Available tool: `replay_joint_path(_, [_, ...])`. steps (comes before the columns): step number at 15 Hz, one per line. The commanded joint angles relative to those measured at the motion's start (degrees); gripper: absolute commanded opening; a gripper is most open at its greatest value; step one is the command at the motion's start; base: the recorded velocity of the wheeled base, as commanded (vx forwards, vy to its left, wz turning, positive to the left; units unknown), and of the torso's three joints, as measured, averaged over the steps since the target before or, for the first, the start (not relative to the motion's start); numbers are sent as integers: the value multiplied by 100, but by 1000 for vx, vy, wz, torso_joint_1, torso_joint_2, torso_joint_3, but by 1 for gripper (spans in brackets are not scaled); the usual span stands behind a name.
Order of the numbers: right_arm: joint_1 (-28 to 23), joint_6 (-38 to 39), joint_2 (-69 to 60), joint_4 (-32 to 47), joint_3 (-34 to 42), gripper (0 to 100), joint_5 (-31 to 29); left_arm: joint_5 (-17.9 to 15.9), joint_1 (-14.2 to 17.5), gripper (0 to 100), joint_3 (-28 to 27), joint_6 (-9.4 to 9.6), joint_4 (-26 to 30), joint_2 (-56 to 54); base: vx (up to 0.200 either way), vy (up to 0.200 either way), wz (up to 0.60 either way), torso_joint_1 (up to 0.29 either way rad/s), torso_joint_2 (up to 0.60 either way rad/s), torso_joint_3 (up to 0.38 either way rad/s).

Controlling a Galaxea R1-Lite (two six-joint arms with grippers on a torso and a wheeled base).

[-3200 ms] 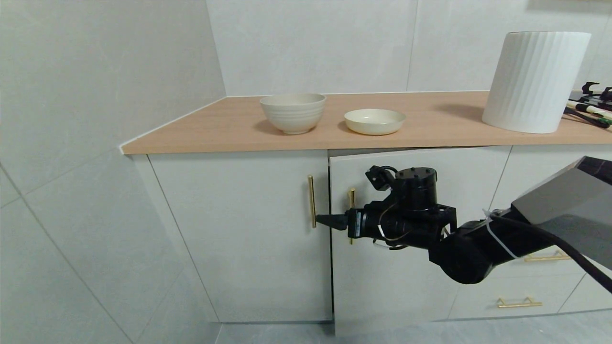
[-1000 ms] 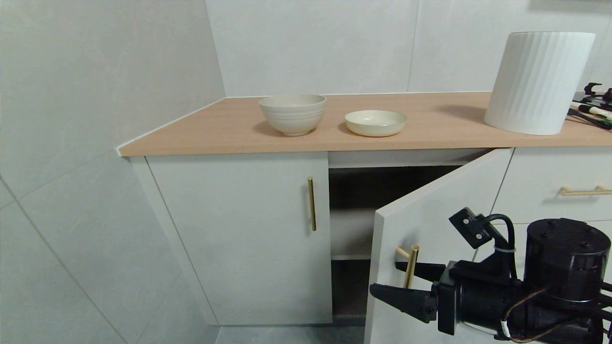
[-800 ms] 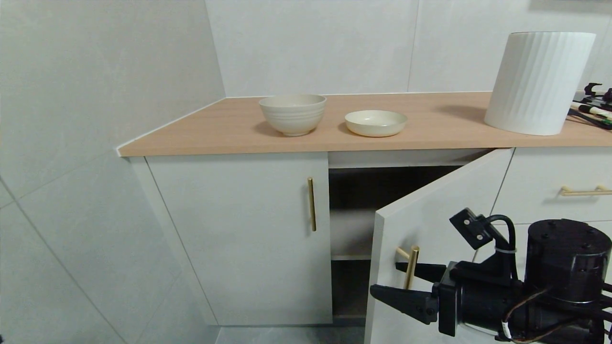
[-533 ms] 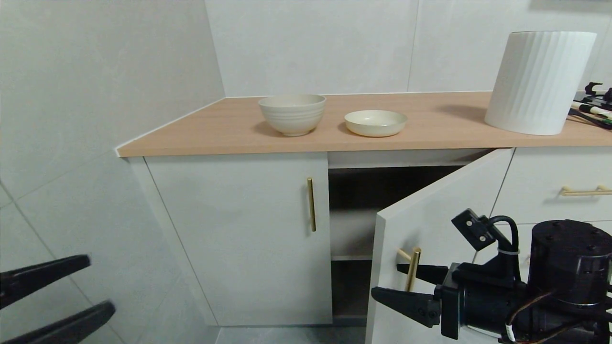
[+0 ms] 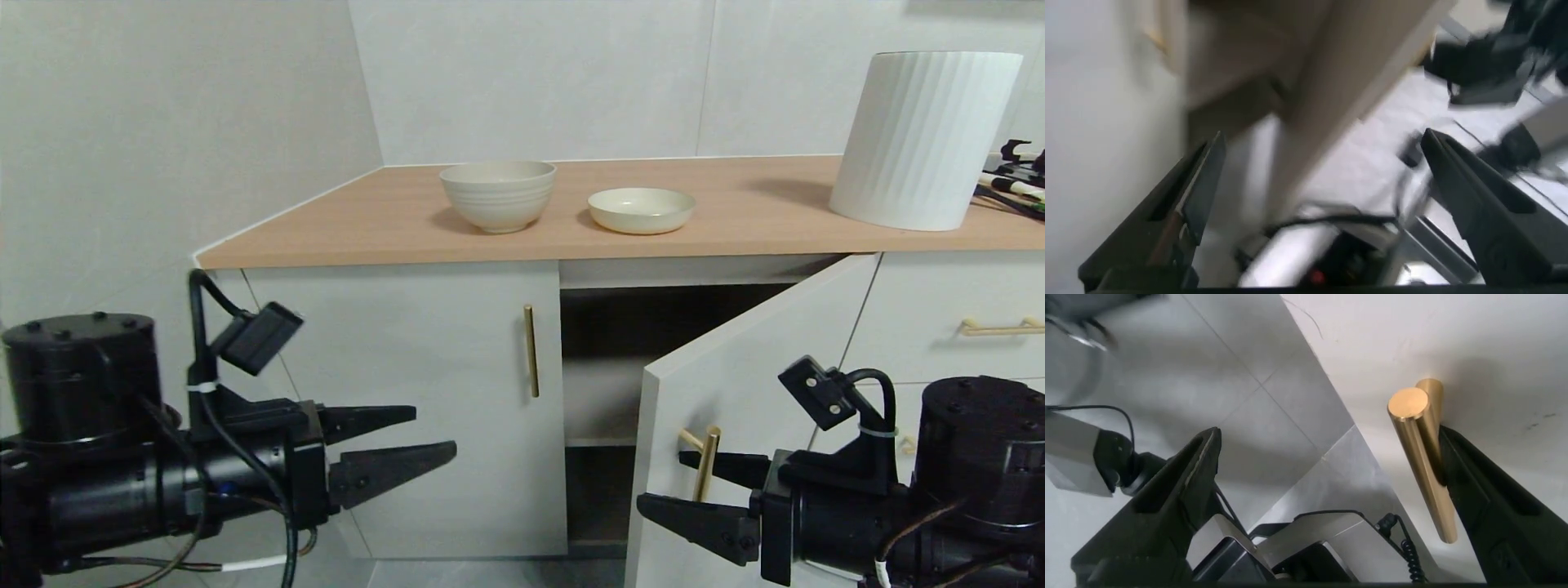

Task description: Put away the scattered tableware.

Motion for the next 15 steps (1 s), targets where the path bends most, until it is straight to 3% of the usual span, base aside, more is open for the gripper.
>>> replay_joint_path(1, [3,-4,10,0,12,100,7,116,-384,100,283,-100,-422,792,0,0,0,0,0,0])
replay_joint_path(3, [3,5,2,0,20,100,7,450,-595,100,335,-223,-651,977,0,0,0,0,0,0])
replay_joint_path(5, [3,-4,19,0,20,100,7,529,-666,100,335,-329,-748,1030,0,0,0,0,0,0])
replay_joint_path(6, [3,-4,19,0,29,100,7,529,-666,0,327,-355,-783,1021,0,0,0,0,0,0])
replay_joint_path(9, [3,-4,46,-9,20,100,-2,529,-762,0,274,-364,-1249,1030,0,0,0,0,0,0])
replay_joint_path(15, [3,-4,-25,-9,29,100,-10,626,-1342,0,-1000,-373,-1873,2436,0,0,0,0,0,0])
